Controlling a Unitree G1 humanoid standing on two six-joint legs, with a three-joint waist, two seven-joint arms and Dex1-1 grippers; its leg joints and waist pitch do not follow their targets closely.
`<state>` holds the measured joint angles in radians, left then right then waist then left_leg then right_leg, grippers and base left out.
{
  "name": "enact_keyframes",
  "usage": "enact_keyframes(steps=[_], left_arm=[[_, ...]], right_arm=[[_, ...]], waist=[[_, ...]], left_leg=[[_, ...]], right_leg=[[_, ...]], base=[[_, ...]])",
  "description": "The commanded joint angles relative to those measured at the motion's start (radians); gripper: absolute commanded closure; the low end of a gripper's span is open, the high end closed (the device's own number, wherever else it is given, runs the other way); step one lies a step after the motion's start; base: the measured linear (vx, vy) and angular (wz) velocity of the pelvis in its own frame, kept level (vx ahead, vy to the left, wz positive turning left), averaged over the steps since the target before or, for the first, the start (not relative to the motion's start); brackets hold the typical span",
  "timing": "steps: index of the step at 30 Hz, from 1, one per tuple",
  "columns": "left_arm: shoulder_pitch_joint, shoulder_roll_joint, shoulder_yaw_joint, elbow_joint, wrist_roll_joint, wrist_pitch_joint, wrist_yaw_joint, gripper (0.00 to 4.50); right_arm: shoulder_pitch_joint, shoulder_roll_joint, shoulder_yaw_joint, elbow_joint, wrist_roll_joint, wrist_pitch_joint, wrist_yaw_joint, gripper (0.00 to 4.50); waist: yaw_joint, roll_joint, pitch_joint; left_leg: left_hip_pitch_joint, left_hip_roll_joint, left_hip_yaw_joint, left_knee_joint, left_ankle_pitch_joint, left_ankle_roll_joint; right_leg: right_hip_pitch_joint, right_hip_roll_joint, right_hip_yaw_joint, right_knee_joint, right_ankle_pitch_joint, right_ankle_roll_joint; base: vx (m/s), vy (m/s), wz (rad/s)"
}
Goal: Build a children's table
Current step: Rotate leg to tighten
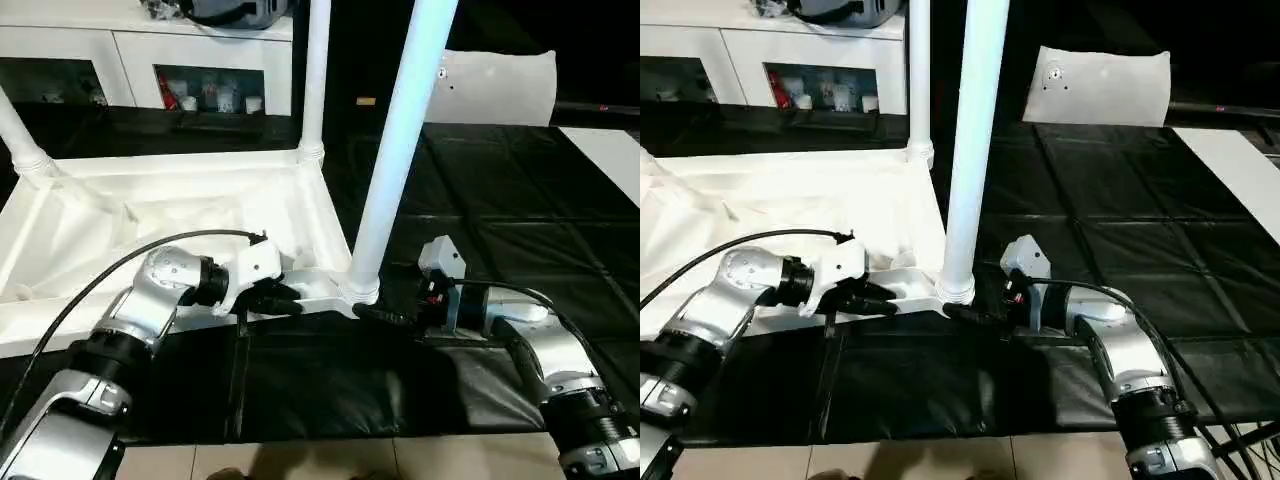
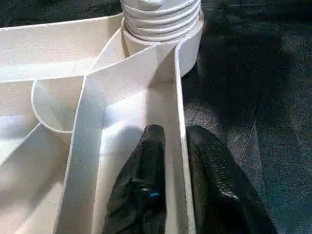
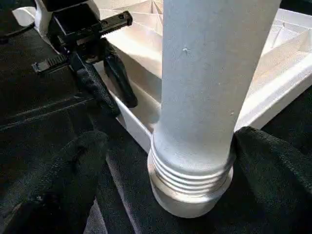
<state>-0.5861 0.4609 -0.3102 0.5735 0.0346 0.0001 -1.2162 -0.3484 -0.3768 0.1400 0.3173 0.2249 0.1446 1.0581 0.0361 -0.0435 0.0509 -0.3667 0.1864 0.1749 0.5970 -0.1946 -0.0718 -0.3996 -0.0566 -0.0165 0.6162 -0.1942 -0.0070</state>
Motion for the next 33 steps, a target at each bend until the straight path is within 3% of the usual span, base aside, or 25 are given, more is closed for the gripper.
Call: enact_keyframes(steps=[1, 5, 10, 19, 25, 27, 33], left_arm=[[-0.006, -0.002, -0.014, 0.028, 0.023, 0.002, 0.018, 3.68], [-0.011, -0.023, 0.014, 0.031, -0.014, -0.004, -0.001, 4.04], [-0.017, -0.025, -0.002, 0.040, -0.010, -0.007, -0.012, 4.47], [-0.001, -0.008, -0.037, 0.027, -0.005, -0.086, -0.099, 4.49], [0.017, 0.004, -0.068, -0.006, -0.025, -0.112, -0.194, 4.49], [0.017, 0.009, -0.084, -0.012, -0.021, -0.128, -0.217, 4.49], [0.008, 0.009, -0.085, 0.004, -0.012, -0.150, -0.229, 4.50]], right_arm=[[-0.013, -0.008, 0.012, 0.000, -0.004, -0.008, 0.022, 0.00], [-0.009, -0.010, 0.013, -0.003, -0.004, -0.011, 0.020, 0.00], [-0.007, -0.012, 0.014, 0.000, -0.010, -0.021, 0.018, 0.00], [-0.035, -0.021, 0.023, 0.032, -0.023, -0.046, 0.038, 0.00], [-0.068, -0.028, 0.038, 0.076, -0.018, -0.069, 0.100, 0.00], [-0.079, -0.034, 0.057, 0.088, -0.015, -0.067, 0.145, 0.00], [-0.104, -0.035, 0.076, 0.118, -0.010, -0.064, 0.202, 0.61]], waist=[[0.001, 0.003, -0.055], [0.002, 0.003, -0.055], [0.003, 0.006, -0.056], [0.004, 0.001, -0.057], [0.011, 0.002, -0.062], [0.020, 0.002, -0.062], [0.030, 0.000, -0.061]], left_leg=[[0.012, 0.042, -0.009, -0.076, -0.216, 0.029], [0.012, 0.041, -0.009, -0.076, -0.218, 0.029], [0.012, 0.042, -0.009, -0.076, -0.219, 0.029], [0.010, 0.042, -0.011, -0.076, -0.222, 0.030], [0.012, 0.045, -0.006, -0.071, -0.155, 0.054], [0.014, 0.045, -0.003, -0.069, -0.136, 0.068], [0.015, 0.048, -0.001, -0.069, -0.150, 0.063]], right_leg=[[0.038, -0.072, 0.034, -0.078, -0.237, -0.211], [0.038, -0.071, 0.034, -0.080, -0.239, -0.213], [0.038, -0.070, 0.034, -0.079, -0.227, -0.215], [0.040, -0.073, 0.034, -0.079, -0.242, -0.212], [0.042, -0.072, 0.032, -0.063, -0.104, -0.251], [0.043, -0.071, 0.030, -0.059, -0.065, -0.266], [0.042, -0.073, 0.030, -0.060, -0.100, -0.260]], base=[[0.000, 0.000, 0.00], [0.000, 0.000, 0.00], [0.000, 0.000, 0.00], [0.000, 0.000, 0.00], [0.000, 0.000, 0.00], [0.000, 0.000, 0.00], [0.000, 0.000, 0.00]])
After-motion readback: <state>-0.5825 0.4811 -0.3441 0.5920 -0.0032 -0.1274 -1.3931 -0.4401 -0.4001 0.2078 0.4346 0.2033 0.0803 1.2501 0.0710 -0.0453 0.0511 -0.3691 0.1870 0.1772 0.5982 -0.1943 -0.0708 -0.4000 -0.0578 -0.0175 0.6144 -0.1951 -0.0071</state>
